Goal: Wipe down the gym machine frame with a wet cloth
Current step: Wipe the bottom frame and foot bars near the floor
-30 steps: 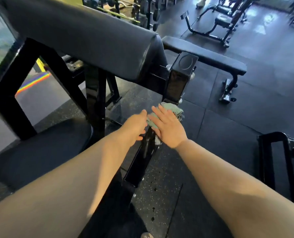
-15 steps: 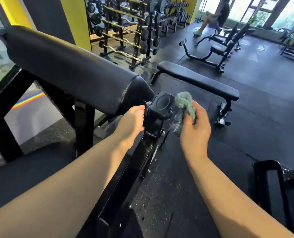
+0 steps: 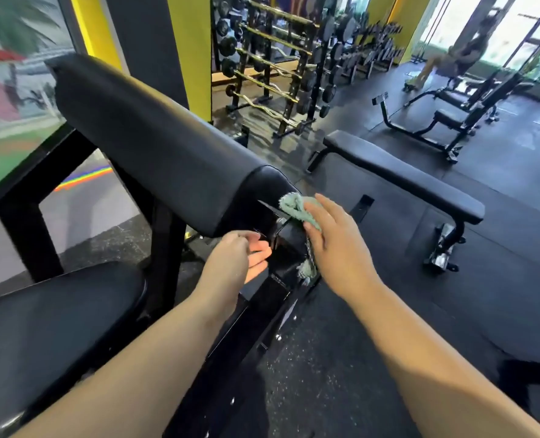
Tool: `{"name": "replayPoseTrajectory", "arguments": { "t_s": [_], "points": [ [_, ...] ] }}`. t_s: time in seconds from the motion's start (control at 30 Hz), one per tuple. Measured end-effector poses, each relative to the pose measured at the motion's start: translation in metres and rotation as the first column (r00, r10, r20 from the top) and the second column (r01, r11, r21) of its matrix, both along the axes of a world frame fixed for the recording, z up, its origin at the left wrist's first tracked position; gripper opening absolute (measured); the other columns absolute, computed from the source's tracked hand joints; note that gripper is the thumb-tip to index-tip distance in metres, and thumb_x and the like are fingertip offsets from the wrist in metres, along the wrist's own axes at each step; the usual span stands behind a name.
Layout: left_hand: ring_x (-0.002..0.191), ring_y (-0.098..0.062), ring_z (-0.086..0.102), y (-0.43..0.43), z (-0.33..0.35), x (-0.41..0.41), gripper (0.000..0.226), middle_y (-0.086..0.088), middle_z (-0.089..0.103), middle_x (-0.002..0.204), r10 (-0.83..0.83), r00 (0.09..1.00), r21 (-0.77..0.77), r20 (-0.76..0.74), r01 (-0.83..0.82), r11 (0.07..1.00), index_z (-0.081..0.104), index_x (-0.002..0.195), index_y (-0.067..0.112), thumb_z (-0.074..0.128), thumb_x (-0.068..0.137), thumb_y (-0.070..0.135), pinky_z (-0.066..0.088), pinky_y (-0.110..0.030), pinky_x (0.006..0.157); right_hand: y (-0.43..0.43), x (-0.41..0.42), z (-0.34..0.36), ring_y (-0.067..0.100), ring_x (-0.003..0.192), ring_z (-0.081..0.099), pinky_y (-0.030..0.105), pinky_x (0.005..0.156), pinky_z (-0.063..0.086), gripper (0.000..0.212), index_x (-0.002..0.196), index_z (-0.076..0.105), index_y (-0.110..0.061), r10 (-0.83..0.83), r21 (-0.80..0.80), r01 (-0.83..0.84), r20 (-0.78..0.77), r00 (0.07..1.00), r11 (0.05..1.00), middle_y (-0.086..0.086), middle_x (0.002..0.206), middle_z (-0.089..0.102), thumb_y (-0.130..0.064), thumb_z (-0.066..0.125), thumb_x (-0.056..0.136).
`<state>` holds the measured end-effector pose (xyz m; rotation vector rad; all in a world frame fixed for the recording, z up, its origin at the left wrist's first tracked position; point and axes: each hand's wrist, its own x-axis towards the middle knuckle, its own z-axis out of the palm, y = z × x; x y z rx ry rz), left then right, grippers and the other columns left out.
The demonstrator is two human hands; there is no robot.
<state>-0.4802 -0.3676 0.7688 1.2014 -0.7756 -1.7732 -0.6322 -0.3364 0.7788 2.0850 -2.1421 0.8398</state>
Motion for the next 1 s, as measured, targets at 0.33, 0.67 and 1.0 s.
{"name": "replayPoseTrajectory", "arguments": {
  "t_s": [0.33, 0.67, 1.0],
  "points": [
    [0.077, -0.014, 0.056, -0.007, -0.006, -0.015, 0.033, 0.0, 0.059, 0.077, 0.04, 0.963, -0.193, 0.268, 0.013, 0.981, 0.058, 0.08, 0.017, 0.03, 0.088, 0.0, 0.048, -0.03, 0.076, -0.053, -0.012, 0.037, 0.013, 0.1, 0.054, 0.025, 0.079, 0.037, 0.03, 0.108, 0.067, -0.02, 0.145, 0.338, -0.186, 0.144, 0.979, 0.923, -0.007, 0.102, 0.062, -0.039, 0.046, 0.098],
    [0.076, -0.019, 0.06, -0.009, -0.006, -0.018, 0.031, -0.004, 0.061, 0.079, 0.096, 0.956, -0.177, 0.276, -0.048, 0.983, 0.054, 0.08, 0.014, 0.029, 0.088, -0.002, 0.05, -0.035, 0.078, -0.023, -0.02, 0.009, 0.024, 0.111, 0.056, 0.019, 0.1, 0.029, 0.039, 0.114, 0.068, -0.018, 0.322, -0.083, -0.335, -0.139, 0.936, 0.938, 0.0, 0.121, 0.063, -0.036, 0.041, 0.094],
    [0.095, -0.02, 0.06, -0.009, -0.019, -0.008, 0.031, -0.004, 0.065, 0.1, 0.118, 0.923, -0.173, 0.367, -0.057, 0.983, 0.056, 0.083, 0.022, 0.032, 0.091, 0.005, 0.05, -0.035, 0.08, -0.112, 0.001, 0.056, 0.023, 0.112, 0.054, 0.028, 0.089, 0.039, 0.033, 0.118, 0.063, -0.014, 0.365, 0.475, -0.172, -0.35, 0.862, 0.863, 0.005, 0.119, 0.063, -0.035, 0.057, 0.093]
  ]
}}
